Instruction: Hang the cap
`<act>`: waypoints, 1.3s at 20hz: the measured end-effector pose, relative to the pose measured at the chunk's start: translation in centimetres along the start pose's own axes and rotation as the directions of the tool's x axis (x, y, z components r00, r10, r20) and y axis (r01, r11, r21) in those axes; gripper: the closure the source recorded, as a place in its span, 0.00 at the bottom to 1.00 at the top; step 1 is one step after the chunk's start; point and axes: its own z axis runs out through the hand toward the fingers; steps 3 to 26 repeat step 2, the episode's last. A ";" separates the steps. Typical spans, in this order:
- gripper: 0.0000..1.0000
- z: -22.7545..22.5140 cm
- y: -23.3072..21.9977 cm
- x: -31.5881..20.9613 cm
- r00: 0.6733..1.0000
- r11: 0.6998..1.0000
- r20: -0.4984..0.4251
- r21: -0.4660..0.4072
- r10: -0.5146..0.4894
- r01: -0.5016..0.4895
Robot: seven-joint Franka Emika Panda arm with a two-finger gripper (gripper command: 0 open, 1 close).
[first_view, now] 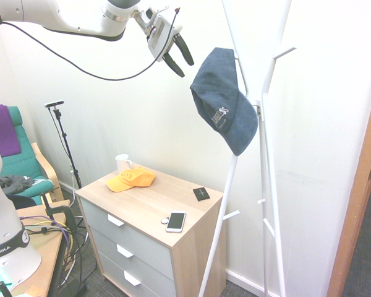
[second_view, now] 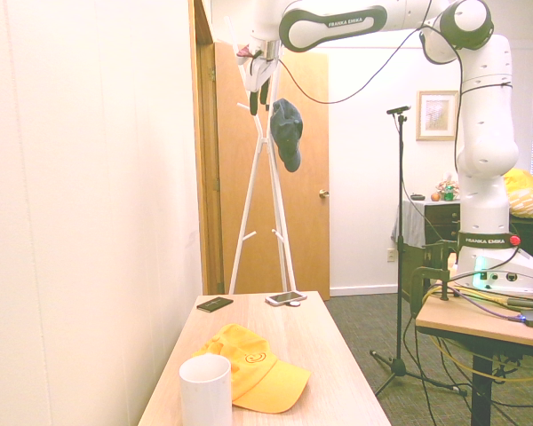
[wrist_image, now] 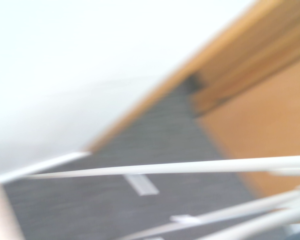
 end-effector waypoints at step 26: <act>0.00 -0.3 0.3 0.4 0.995 0.998 0.098 0.068 0.009 -0.016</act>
